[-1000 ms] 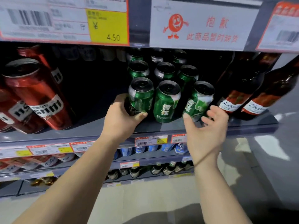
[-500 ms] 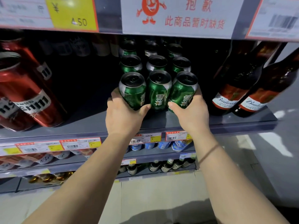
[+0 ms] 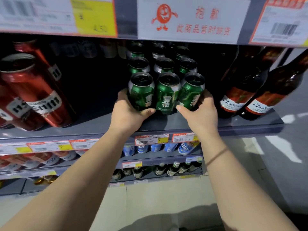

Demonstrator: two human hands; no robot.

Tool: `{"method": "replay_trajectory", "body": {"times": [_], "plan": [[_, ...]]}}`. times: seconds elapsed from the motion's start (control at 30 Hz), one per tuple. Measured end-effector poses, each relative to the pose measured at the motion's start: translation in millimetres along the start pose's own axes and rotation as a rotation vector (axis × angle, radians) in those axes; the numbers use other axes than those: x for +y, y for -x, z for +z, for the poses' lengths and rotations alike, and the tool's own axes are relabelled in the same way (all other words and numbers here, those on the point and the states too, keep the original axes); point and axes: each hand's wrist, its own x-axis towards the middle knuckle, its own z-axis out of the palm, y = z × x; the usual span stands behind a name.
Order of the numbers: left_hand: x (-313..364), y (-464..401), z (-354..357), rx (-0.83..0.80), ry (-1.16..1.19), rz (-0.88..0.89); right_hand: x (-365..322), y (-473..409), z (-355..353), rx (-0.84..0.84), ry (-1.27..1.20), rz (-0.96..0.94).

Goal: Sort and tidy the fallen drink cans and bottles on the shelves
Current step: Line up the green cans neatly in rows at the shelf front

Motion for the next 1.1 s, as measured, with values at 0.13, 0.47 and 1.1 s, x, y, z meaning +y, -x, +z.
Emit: {"method": "replay_trajectory", "body": {"times": [0.13, 0.47, 1.1], "plan": [[4, 13, -14, 0.166, -0.061, 0.111, -2, 30, -3, 0.195, -0.158, 0.032], [103, 79, 95, -0.336, 0.076, 0.234, 72, -4, -113, 0.552, -0.221, 0.113], [107, 21, 213, -0.065, -0.060, -0.016, 100, -75, -111, 0.168, 0.109, 0.072]]}}
